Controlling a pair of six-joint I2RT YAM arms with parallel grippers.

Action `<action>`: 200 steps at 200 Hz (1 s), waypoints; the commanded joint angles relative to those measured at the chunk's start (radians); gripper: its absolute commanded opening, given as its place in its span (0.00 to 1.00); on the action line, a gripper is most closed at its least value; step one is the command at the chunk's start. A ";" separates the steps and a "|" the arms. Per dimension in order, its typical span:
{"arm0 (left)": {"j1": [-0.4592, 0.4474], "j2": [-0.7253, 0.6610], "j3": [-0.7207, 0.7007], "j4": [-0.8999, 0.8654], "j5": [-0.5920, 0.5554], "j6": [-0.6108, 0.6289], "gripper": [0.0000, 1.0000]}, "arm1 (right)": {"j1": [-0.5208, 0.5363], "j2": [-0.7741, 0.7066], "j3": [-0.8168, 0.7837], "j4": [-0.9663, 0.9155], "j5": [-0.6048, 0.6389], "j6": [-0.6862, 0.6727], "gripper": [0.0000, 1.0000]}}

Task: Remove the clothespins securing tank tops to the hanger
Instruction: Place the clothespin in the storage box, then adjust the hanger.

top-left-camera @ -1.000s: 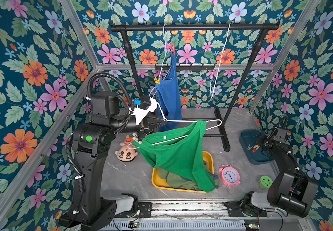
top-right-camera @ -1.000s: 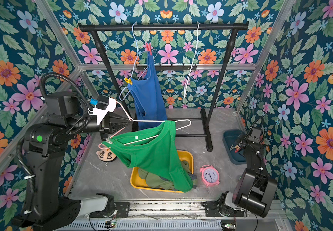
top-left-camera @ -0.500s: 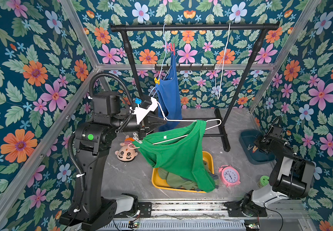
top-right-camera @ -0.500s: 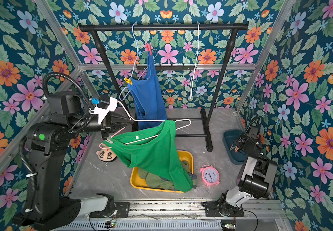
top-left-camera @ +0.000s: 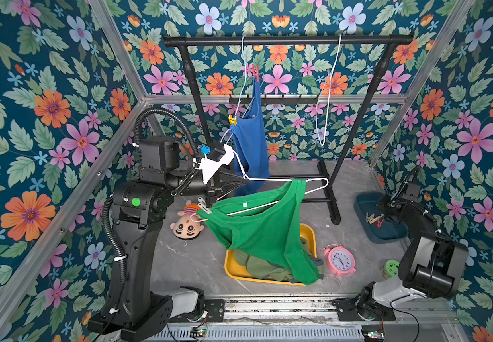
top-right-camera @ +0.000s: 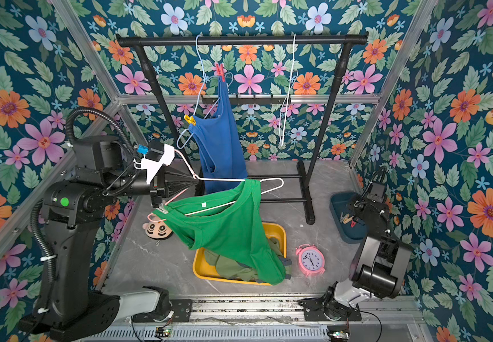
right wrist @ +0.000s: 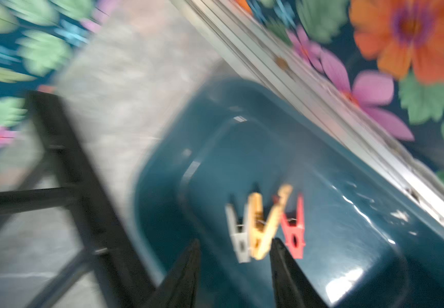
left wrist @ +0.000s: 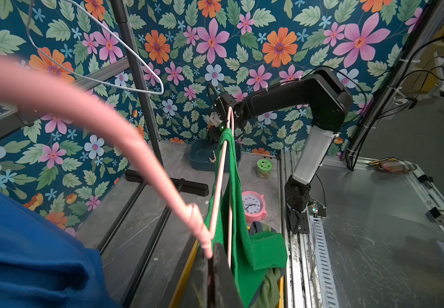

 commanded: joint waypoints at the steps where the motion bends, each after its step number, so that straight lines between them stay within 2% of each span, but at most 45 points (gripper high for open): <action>1: 0.000 0.015 0.008 0.036 0.030 0.012 0.00 | 0.076 -0.136 0.070 -0.086 -0.114 0.002 0.43; 31: 0.000 0.024 -0.004 0.019 0.015 0.036 0.00 | 0.202 -0.394 0.116 -0.163 -0.224 -0.017 0.38; 52: 0.000 0.030 -0.006 0.017 0.015 0.036 0.00 | 0.210 -0.539 0.155 -0.148 -0.480 0.035 0.29; 65: 0.000 0.033 -0.007 0.013 0.016 0.041 0.00 | 0.241 -0.574 0.206 -0.132 -0.670 0.064 0.29; 74: 0.000 0.037 -0.007 0.012 0.019 0.041 0.00 | 0.310 -0.567 0.270 -0.152 -0.742 0.067 0.30; 83: 0.000 0.039 -0.007 0.011 0.023 0.040 0.00 | 0.419 -0.537 0.349 -0.213 -0.734 0.032 0.32; 109: 0.000 0.040 -0.010 0.011 0.032 0.035 0.00 | 0.813 -0.373 0.627 -0.414 -0.565 -0.133 0.32; 133: 0.000 0.041 -0.010 0.015 0.038 0.027 0.00 | 1.026 -0.211 0.818 -0.420 -0.547 -0.199 0.31; 155: 0.000 0.042 -0.009 0.021 0.058 0.011 0.00 | 1.107 -0.064 0.969 -0.431 -0.556 -0.248 0.30; 200: 0.000 0.044 -0.005 0.023 0.074 0.007 0.00 | 1.148 0.199 1.296 -0.497 -0.594 -0.301 0.28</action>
